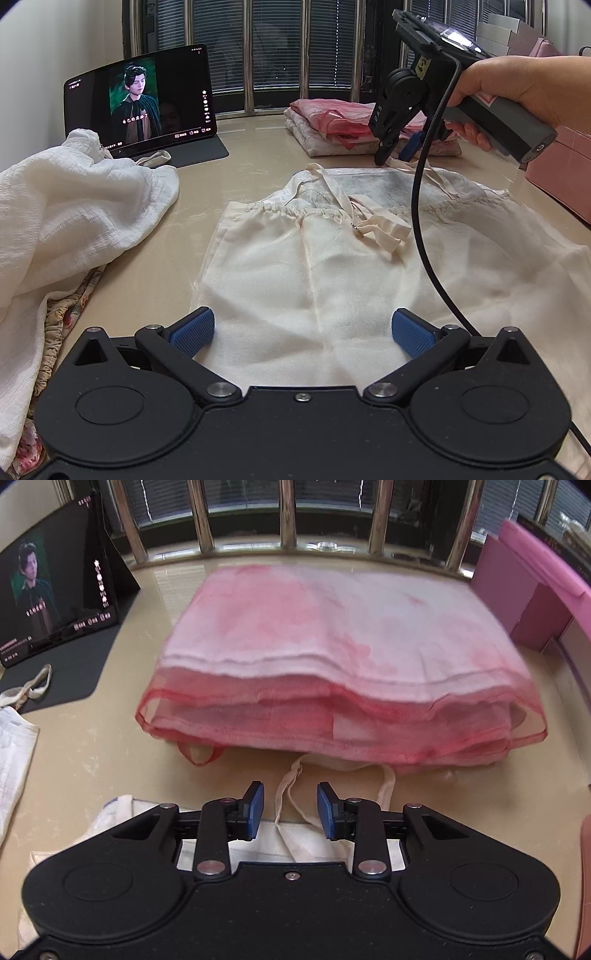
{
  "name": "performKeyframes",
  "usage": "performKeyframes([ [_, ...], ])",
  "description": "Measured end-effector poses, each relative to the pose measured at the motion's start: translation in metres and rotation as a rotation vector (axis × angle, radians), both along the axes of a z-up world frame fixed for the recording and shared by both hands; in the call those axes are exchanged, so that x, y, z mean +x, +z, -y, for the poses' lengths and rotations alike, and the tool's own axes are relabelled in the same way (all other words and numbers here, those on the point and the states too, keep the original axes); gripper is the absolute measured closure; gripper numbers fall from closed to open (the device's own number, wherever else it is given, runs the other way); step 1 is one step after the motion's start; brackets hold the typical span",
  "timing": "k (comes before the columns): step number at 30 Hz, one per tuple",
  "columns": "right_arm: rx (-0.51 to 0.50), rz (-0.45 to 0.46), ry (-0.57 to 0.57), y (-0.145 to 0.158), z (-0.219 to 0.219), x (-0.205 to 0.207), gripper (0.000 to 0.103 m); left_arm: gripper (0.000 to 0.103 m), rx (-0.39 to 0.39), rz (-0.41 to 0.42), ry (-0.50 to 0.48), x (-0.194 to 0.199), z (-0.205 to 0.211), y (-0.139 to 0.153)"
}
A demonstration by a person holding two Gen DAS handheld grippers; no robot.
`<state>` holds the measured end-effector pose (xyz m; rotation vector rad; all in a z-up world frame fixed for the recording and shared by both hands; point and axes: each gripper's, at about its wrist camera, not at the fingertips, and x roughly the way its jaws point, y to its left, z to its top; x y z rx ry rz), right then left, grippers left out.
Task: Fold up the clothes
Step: 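Grasp the other dress strap with the right gripper, then lay the second strap onto the dress body and open the right gripper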
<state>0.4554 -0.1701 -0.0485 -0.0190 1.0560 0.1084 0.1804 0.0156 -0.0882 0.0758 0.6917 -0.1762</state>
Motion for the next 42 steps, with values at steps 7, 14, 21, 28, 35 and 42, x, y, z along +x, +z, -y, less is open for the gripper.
performKeyframes([
  [7,0.038,0.013,-0.004,0.0,0.002,-0.006,0.102,0.0,0.0,0.0,0.0,0.0,0.0,0.0],
  [14,0.165,0.107,0.026,0.038,0.019,-0.042,0.103,0.0,0.0,0.0,0.0,0.001,0.0,0.0],
  [21,0.292,0.113,0.08,0.075,0.054,-0.104,0.102,0.0,0.0,0.0,0.0,0.001,0.0,0.0],
  [28,0.347,-0.083,0.073,0.05,0.069,-0.155,0.08,0.0,0.0,0.0,0.0,0.001,0.0,0.0],
  [35,0.369,-0.02,-0.011,0.05,0.08,-0.203,0.036,0.0,0.0,0.0,0.0,0.001,0.0,0.0],
  [42,0.461,0.028,-0.018,0.056,0.071,-0.266,0.011,0.0,0.0,0.0,0.0,0.001,0.0,0.0],
])
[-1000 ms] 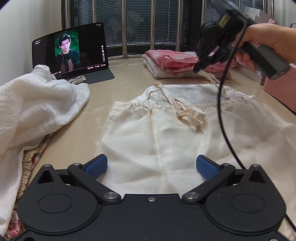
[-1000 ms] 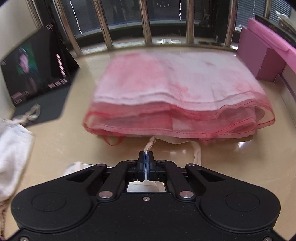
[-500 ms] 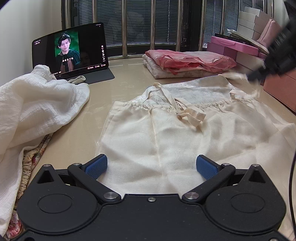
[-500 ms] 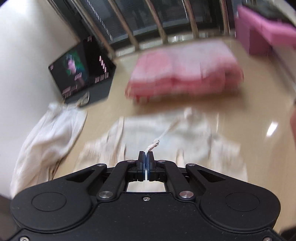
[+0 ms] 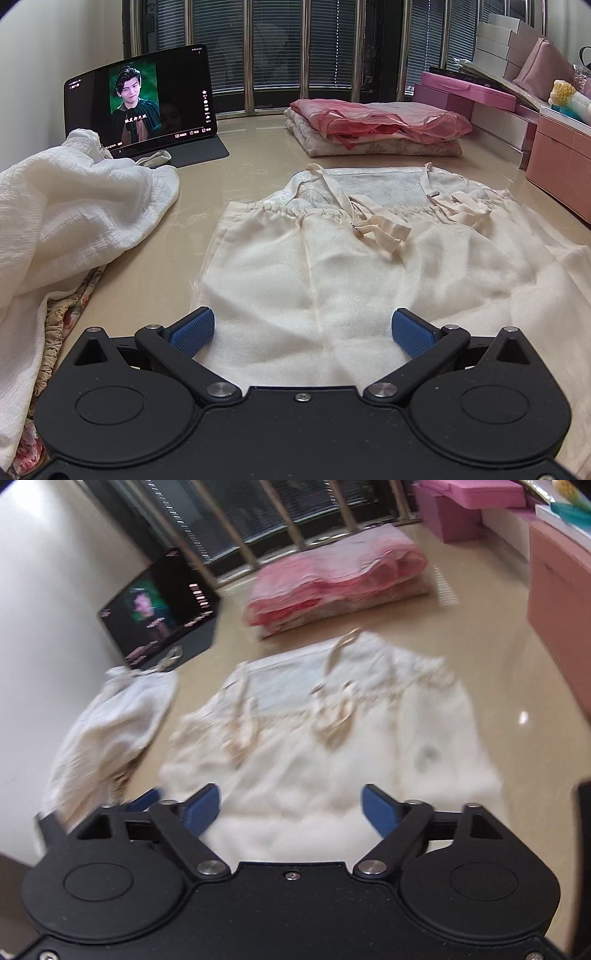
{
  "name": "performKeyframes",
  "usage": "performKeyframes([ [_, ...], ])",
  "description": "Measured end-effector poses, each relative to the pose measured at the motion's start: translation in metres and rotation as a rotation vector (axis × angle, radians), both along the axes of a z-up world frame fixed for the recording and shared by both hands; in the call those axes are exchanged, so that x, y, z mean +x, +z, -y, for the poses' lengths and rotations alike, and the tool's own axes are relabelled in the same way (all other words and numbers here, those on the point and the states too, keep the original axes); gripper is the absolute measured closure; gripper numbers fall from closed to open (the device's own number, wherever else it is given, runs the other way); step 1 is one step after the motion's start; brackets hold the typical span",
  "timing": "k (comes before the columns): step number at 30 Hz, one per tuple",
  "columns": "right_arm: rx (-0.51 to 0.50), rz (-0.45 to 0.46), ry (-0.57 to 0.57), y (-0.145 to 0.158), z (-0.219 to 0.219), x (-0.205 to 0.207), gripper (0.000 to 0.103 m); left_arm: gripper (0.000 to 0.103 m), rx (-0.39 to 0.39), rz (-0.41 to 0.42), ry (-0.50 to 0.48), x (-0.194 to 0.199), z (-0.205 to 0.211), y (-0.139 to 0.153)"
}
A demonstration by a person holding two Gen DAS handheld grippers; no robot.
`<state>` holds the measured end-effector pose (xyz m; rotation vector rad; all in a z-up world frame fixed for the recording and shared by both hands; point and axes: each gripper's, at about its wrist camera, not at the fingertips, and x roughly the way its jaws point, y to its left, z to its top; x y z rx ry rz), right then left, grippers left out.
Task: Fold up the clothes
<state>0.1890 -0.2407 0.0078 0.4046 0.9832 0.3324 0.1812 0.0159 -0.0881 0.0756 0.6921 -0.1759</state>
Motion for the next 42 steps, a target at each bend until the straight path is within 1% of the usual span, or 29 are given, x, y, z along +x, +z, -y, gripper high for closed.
performKeyframes([
  [2,0.038,0.012,0.009,-0.002,-0.009,-0.025,0.01,0.0,0.0,0.0,0.0,0.0,0.0,0.0],
  [3,0.044,0.025,0.011,-0.002,-0.014,-0.038,0.002,0.0,0.0,0.0,0.0,0.0,0.0,0.0],
  [4,0.038,0.05,0.007,-0.001,-0.018,-0.051,0.0,0.0,0.0,0.0,0.0,0.0,0.0,0.0],
  [7,-0.036,0.14,-0.021,0.008,-0.03,-0.089,0.0,0.0,0.0,0.0,-0.001,0.0,0.0,0.0],
  [12,-0.011,0.206,-0.057,0.008,-0.036,-0.125,0.0,0.0,0.002,0.0,0.002,0.0,0.0,0.0],
  [14,-0.002,0.206,-0.07,0.002,-0.036,-0.13,0.0,0.0,0.003,0.0,0.003,0.001,0.0,0.0],
  [18,0.1,0.214,-0.095,-0.006,-0.034,-0.134,0.0,0.0,0.005,0.0,0.006,0.001,0.001,0.0],
  [22,0.088,0.233,-0.132,-0.008,-0.033,-0.137,0.0,0.0,0.006,0.0,0.008,0.001,0.001,0.0],
  [26,0.065,0.19,-0.151,-0.013,-0.029,-0.135,0.0,0.0,0.008,0.0,0.009,0.001,0.001,0.0],
  [29,0.102,0.17,-0.167,-0.015,-0.024,-0.137,0.0,0.0,0.009,0.0,0.009,0.001,0.001,0.0],
  [34,0.155,0.174,-0.163,-0.014,-0.024,-0.143,0.0,0.0,0.007,-0.001,0.023,0.003,0.002,0.0],
  [37,0.148,0.192,-0.136,-0.011,-0.031,-0.145,0.0,0.0,0.002,0.0,0.019,0.003,0.001,0.001],
  [40,0.141,0.192,-0.127,-0.01,-0.033,-0.145,0.0,0.0,-0.017,-0.019,-0.004,0.0,-0.003,0.008],
  [42,0.153,0.186,-0.136,-0.011,-0.03,-0.146,0.0,0.0,-0.037,0.01,-0.017,-0.01,-0.008,0.021],
])
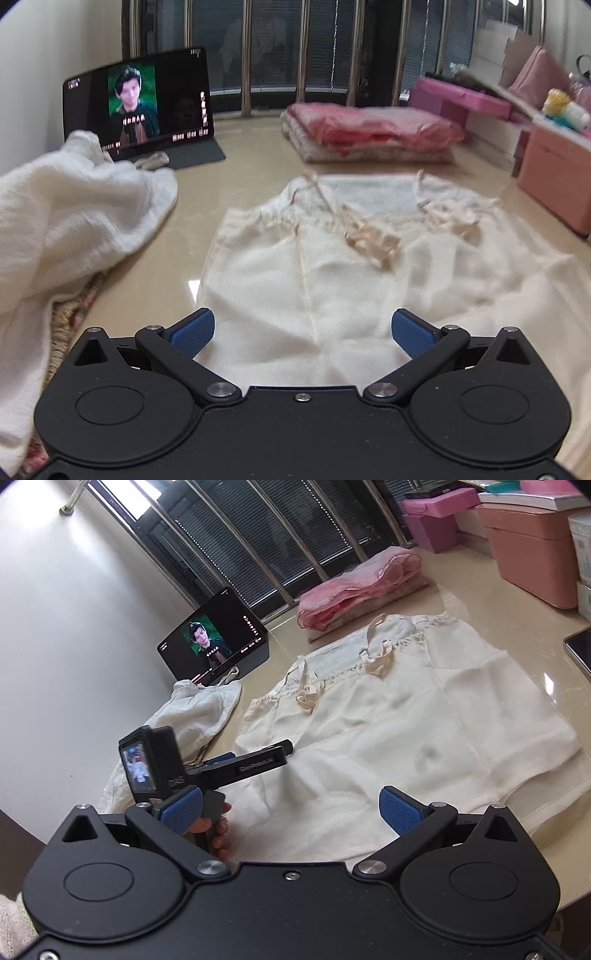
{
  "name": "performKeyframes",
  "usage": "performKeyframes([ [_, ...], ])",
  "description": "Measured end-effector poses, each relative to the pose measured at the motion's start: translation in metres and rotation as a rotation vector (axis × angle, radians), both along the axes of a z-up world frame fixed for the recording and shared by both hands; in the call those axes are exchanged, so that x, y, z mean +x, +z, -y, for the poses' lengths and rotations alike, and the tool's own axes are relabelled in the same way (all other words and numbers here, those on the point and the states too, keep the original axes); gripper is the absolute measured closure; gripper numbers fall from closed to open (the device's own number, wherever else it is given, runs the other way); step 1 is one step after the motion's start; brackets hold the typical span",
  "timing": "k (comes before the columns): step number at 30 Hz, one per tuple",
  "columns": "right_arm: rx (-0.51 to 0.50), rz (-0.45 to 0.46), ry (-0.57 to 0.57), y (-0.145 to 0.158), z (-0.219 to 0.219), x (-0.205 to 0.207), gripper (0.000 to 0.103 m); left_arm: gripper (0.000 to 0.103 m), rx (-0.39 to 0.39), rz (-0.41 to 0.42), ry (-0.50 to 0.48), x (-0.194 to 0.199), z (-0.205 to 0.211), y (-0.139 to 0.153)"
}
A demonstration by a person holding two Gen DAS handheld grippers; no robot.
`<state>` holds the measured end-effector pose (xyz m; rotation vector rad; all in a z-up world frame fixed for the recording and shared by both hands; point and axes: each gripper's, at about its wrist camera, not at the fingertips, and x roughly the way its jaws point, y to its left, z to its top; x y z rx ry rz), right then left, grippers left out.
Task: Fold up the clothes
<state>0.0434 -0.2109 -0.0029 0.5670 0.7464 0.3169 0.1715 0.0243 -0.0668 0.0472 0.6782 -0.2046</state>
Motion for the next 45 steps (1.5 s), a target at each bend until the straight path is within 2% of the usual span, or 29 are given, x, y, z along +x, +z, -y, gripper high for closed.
performKeyframes([
  [2,0.01,-0.004,-0.008,0.0,0.002,0.0,0.0,0.0,-0.015,0.027,0.008,-0.013,-0.009,0.013],
  [7,0.015,-0.017,-0.003,-0.001,0.003,0.001,0.0,0.0,-0.02,-0.003,0.103,-0.051,-0.046,0.034],
  [10,0.005,-0.048,0.028,0.0,-0.001,0.005,0.0,0.0,-0.066,-0.017,0.151,-0.08,-0.072,0.045],
  [14,-0.066,-0.117,0.061,0.003,-0.009,0.026,0.0,0.0,-0.098,-0.088,0.187,-0.108,-0.093,0.047],
  [17,-0.123,-0.124,0.103,0.015,-0.02,0.052,0.0,0.002,-0.167,-0.104,0.158,-0.119,-0.096,0.045],
  [20,-0.195,-0.084,0.164,0.033,-0.044,0.079,0.0,0.014,-0.191,-0.117,0.123,-0.119,-0.091,0.041],
  [22,-0.238,-0.063,0.203,0.044,-0.062,0.097,0.0,0.029,-0.205,-0.135,0.106,-0.118,-0.088,0.037],
  [24,-0.262,-0.061,0.241,0.051,-0.082,0.115,0.0,0.035,-0.229,-0.153,0.098,-0.116,-0.086,0.03],
  [25,-0.267,-0.064,0.263,0.055,-0.093,0.124,0.0,0.044,-0.241,-0.156,0.094,-0.117,-0.086,0.028],
  [29,-0.28,-0.1,0.332,0.059,-0.128,0.158,0.001,0.057,-0.291,-0.189,0.071,-0.12,-0.09,0.018],
  [32,-0.354,-0.123,0.363,0.055,-0.154,0.182,0.001,0.067,-0.296,-0.22,0.082,-0.122,-0.091,0.012],
  [34,-0.424,-0.138,0.376,0.049,-0.17,0.198,0.001,0.081,-0.309,-0.245,0.087,-0.123,-0.092,0.007],
  [36,-0.464,-0.182,0.382,0.039,-0.182,0.216,0.001,0.086,-0.313,-0.255,0.09,-0.124,-0.093,0.004],
  [41,-0.462,-0.312,0.353,0.011,-0.203,0.254,0.003,0.095,-0.3,-0.26,0.092,-0.123,-0.091,0.003],
  [43,-0.469,-0.35,0.322,0.0,-0.21,0.265,0.009,0.1,-0.298,-0.259,0.09,-0.123,-0.09,0.003],
  [45,-0.49,-0.38,0.301,-0.01,-0.218,0.273,0.015,0.101,-0.303,-0.247,0.084,-0.124,-0.089,0.003],
])
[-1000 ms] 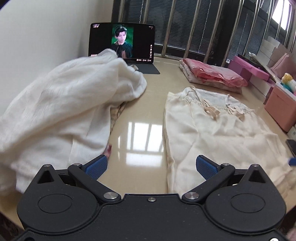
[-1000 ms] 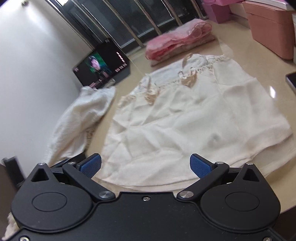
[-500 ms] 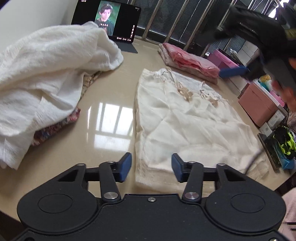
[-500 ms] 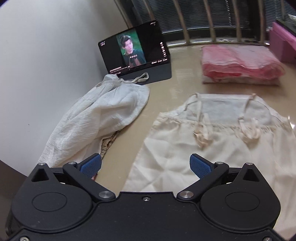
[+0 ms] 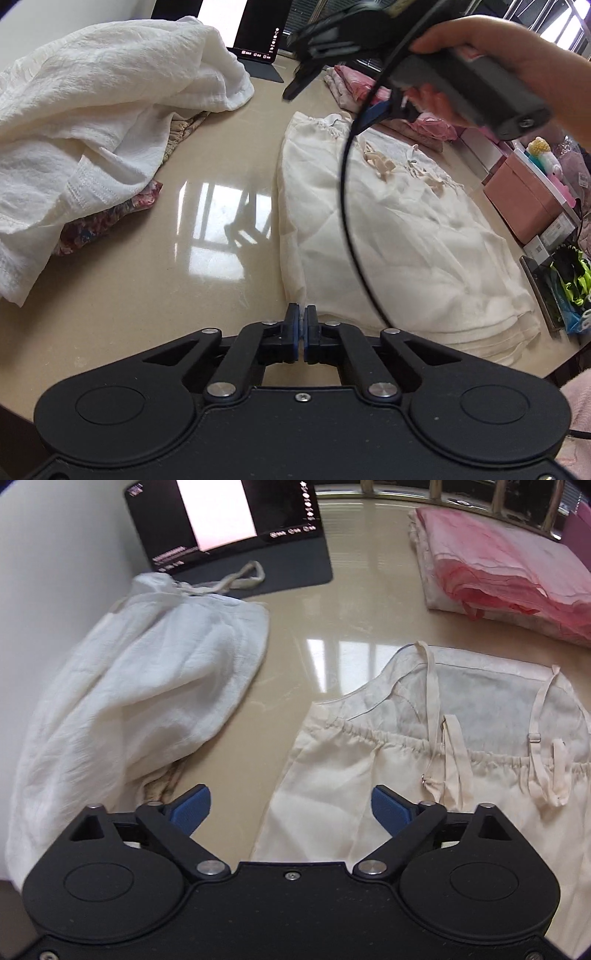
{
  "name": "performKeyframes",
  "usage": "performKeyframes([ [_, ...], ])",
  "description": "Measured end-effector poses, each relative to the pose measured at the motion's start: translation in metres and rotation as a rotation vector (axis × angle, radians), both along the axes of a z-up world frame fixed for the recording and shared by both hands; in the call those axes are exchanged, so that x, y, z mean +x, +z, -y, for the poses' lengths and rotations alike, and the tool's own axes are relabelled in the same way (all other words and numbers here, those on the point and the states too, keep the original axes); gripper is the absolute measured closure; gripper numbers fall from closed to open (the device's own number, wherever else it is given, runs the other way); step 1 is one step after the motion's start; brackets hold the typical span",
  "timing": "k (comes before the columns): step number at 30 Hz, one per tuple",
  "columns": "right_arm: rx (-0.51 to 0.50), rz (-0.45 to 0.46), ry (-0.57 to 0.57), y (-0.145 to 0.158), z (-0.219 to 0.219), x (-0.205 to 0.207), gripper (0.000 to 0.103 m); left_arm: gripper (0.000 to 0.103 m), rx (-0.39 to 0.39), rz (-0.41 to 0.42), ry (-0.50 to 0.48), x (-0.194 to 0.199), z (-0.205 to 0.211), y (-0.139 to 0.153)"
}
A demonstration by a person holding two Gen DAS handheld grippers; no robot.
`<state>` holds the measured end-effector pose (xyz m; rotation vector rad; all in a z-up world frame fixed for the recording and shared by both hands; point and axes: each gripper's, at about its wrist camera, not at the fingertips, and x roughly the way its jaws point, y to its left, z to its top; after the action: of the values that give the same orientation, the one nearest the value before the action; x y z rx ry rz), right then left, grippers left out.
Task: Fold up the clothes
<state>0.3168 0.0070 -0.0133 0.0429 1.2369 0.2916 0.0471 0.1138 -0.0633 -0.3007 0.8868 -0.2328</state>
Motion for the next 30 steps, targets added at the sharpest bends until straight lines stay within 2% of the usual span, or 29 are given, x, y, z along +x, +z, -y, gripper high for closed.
performKeyframes([
  [4,-0.059,-0.044,0.016,-0.019,-0.015,0.006,0.023,0.102,-0.004,0.051,-0.046,-0.004,0.005,0.007],
  [7,-0.098,-0.062,0.016,-0.03,-0.024,0.009,0.024,0.102,0.015,0.084,-0.083,-0.006,0.012,0.012],
  [12,-0.203,-0.037,0.034,-0.035,-0.041,0.008,0.034,0.102,0.039,0.105,-0.111,-0.007,0.02,0.015],
  [14,-0.204,-0.033,0.034,-0.032,-0.044,0.007,0.049,0.102,0.046,0.112,-0.12,-0.008,0.023,0.016],
  [16,-0.228,-0.021,0.03,-0.029,-0.047,0.004,0.086,0.102,0.05,0.114,-0.121,-0.008,0.023,0.017],
  [17,-0.238,-0.018,0.028,-0.027,-0.047,0.003,0.091,0.102,0.051,0.115,-0.121,-0.008,0.023,0.018],
  [20,-0.19,-0.021,0.015,-0.026,-0.041,0.002,0.101,0.102,0.051,0.123,-0.121,-0.009,0.023,0.02],
  [24,-0.086,-0.028,0.056,-0.016,-0.022,0.005,0.103,0.102,0.073,0.169,-0.168,-0.014,0.026,0.03],
  [30,0.134,-0.018,0.053,0.027,0.041,0.015,0.103,0.102,0.12,0.239,-0.287,-0.012,0.043,0.049],
])
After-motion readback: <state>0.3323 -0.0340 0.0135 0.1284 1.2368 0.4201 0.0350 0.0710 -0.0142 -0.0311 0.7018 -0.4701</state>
